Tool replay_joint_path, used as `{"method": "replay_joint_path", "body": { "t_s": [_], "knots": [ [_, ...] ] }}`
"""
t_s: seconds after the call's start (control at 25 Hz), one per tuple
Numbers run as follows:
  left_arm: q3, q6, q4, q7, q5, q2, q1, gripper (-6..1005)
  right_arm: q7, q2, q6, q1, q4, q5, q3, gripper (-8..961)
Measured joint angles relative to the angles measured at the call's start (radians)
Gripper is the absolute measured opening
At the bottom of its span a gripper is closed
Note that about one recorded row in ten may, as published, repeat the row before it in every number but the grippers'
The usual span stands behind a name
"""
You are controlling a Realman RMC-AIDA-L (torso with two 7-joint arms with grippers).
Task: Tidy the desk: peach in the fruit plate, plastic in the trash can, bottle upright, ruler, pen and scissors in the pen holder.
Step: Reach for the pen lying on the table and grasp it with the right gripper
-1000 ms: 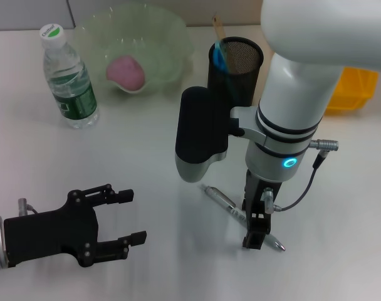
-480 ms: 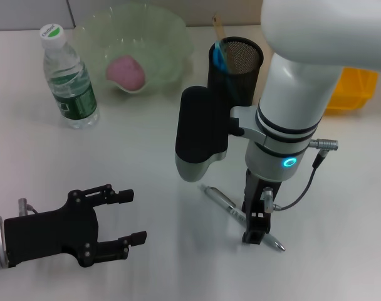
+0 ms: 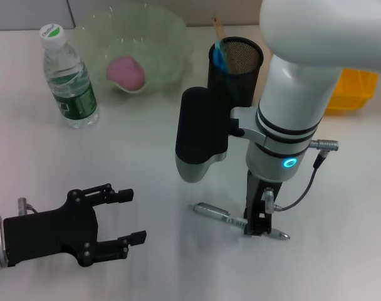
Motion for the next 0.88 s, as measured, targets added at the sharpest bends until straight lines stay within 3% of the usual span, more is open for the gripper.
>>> {"method": "replay_joint_path", "body": {
  "t_s": [0.88],
  "knots": [
    [-0.002, 0.007, 0.003, 0.000, -0.002, 0.000, 0.000, 754, 0.002, 0.000, 0.001, 0.002, 0.003, 0.005, -0.041, 204]
  ]
}}
